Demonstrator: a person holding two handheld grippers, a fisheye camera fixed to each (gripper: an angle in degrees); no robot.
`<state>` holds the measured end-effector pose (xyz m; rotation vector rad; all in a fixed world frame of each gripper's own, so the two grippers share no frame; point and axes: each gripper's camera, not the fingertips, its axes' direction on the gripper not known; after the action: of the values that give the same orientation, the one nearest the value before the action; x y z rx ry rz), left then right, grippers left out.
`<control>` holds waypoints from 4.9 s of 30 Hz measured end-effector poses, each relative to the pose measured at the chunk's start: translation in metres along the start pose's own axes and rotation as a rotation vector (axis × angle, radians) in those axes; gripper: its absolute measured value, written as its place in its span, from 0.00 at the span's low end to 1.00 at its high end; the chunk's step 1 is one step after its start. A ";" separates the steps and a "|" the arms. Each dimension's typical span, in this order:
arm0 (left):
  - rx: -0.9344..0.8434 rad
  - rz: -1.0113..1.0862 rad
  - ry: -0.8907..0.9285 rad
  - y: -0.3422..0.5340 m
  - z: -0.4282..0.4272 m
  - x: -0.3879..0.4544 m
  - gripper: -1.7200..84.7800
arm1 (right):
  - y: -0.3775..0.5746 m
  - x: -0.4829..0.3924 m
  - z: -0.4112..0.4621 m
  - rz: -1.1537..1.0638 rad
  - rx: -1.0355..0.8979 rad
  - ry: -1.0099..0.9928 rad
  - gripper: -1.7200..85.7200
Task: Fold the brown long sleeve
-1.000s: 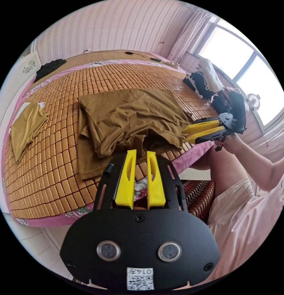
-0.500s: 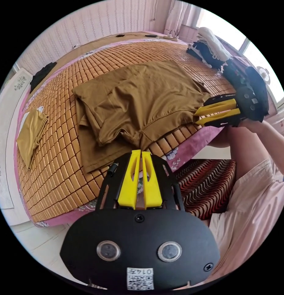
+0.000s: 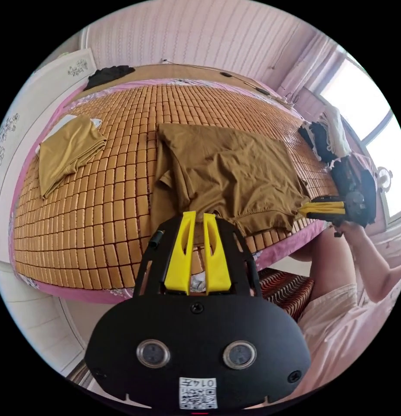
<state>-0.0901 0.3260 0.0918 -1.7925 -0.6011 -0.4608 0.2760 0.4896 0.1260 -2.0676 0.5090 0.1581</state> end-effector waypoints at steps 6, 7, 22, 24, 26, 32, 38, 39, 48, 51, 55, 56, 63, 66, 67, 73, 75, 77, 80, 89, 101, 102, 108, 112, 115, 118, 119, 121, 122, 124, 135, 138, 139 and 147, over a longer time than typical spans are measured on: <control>-0.105 0.122 -0.150 -0.014 0.018 0.000 0.06 | -0.004 -0.002 0.003 -0.007 0.033 -0.015 0.02; -0.116 0.141 -0.147 -0.014 0.018 -0.003 0.06 | -0.005 -0.002 0.003 -0.008 0.031 -0.015 0.02; -0.012 0.098 -0.095 -0.005 -0.006 0.002 0.10 | -0.198 -0.042 -0.048 -0.288 0.262 -0.107 0.04; 0.012 0.028 -0.101 -0.004 -0.005 -0.007 0.10 | -0.265 -0.063 -0.031 -0.320 0.265 -0.079 0.07; 0.051 -0.067 -0.081 -0.002 -0.005 -0.024 0.11 | -0.311 -0.074 -0.010 -0.310 0.215 -0.104 0.10; 0.049 -0.172 -0.013 0.001 0.015 -0.052 0.08 | -0.396 -0.081 0.054 -0.258 0.067 -0.040 0.05; 0.048 -0.151 0.009 0.003 0.018 -0.068 0.07 | -0.424 -0.095 0.058 -0.291 -0.003 -0.014 0.04; 0.053 -0.151 0.011 0.003 0.019 -0.069 0.07 | -0.427 -0.095 0.059 -0.292 0.001 -0.013 0.04; 0.143 -0.085 0.014 0.031 0.000 -0.068 0.02 | -0.384 -0.037 -0.033 -0.285 0.127 -0.006 0.03; 0.180 0.099 0.039 0.035 -0.011 -0.029 0.01 | -0.351 -0.016 -0.014 -0.255 -0.019 0.089 0.02; 0.151 0.280 0.138 0.029 0.016 0.037 0.01 | -0.331 -0.017 0.016 -0.207 -0.081 0.174 0.02; 0.166 0.305 0.164 0.029 0.022 0.052 0.01 | -0.333 -0.017 0.034 -0.202 -0.161 0.185 0.02; 0.062 0.363 0.072 0.043 0.088 0.082 0.01 | -0.342 -0.012 0.037 -0.218 -0.237 0.212 0.01; 0.047 0.401 0.073 0.060 0.100 0.082 0.01 | -0.348 0.003 0.037 -0.178 -0.204 0.212 0.01; 0.039 0.404 0.073 0.064 0.101 0.081 0.01 | -0.348 0.007 0.046 -0.173 -0.238 0.192 0.01; 0.062 0.428 0.077 0.084 0.108 0.078 0.01 | -0.309 0.031 0.021 -0.116 -0.116 0.155 0.02; 0.077 0.435 0.092 0.091 0.108 0.075 0.01 | -0.252 0.049 -0.017 -0.013 0.028 0.105 0.02; 0.115 0.449 0.124 0.101 0.101 0.073 0.01 | -0.192 0.062 -0.040 0.064 0.094 0.062 0.02; 0.186 0.462 0.200 0.110 0.092 0.075 0.05 | -0.080 0.083 -0.053 0.240 0.095 0.039 0.06; 0.190 0.620 0.257 0.115 0.124 0.142 0.20 | 0.115 0.099 -0.022 0.483 0.040 -0.160 0.07; 0.150 0.710 0.103 0.097 0.150 0.202 0.02 | 0.217 0.154 -0.064 0.463 0.455 -0.519 0.16; 0.154 0.713 0.115 0.098 0.148 0.200 0.02 | 0.231 0.166 -0.055 0.522 0.447 -0.532 0.21; 0.088 0.760 0.190 0.125 0.125 0.189 0.01 | 0.277 0.197 -0.002 0.729 0.542 -0.754 0.27; 0.060 0.794 0.193 0.159 0.108 0.182 0.01 | 0.288 0.201 0.015 0.791 0.635 -0.850 0.25; 0.048 0.775 0.209 0.178 0.097 0.177 0.01 | 0.293 0.208 0.027 0.841 0.679 -0.895 0.21; 0.052 0.777 0.190 0.192 0.089 0.176 0.01 | 0.303 0.217 0.037 0.907 0.703 -0.895 0.12; 0.063 0.787 0.169 0.196 0.086 0.176 0.01 | 0.310 0.220 0.039 0.932 0.734 -0.909 0.09; 0.090 0.804 0.141 0.201 0.079 0.177 0.01 | 0.321 0.224 0.039 0.964 0.774 -0.923 0.07; 0.102 0.814 0.126 0.203 0.075 0.177 0.01 | 0.329 0.225 0.035 0.988 0.792 -0.902 0.06; 0.108 0.823 0.122 0.205 0.071 0.177 0.01 | 0.341 0.226 0.024 0.982 0.811 -0.870 0.04; 0.189 0.888 0.326 0.205 0.059 0.222 0.01 | 0.412 0.232 -0.088 0.893 0.909 -0.611 0.03; 0.229 0.859 0.416 0.195 0.056 0.235 0.01 | 0.393 0.230 -0.120 0.840 0.874 -0.532 0.03; 0.244 0.836 0.436 0.190 0.054 0.235 0.01 | 0.384 0.229 -0.124 0.822 0.859 -0.520 0.03; 0.263 0.644 0.351 0.161 0.046 0.178 0.01 | 0.156 0.181 -0.098 0.558 0.544 -0.450 0.03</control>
<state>0.1496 0.3617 0.0613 -1.4983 0.1633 -0.2251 0.3660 0.2836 -0.0022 -1.2697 0.7375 0.7130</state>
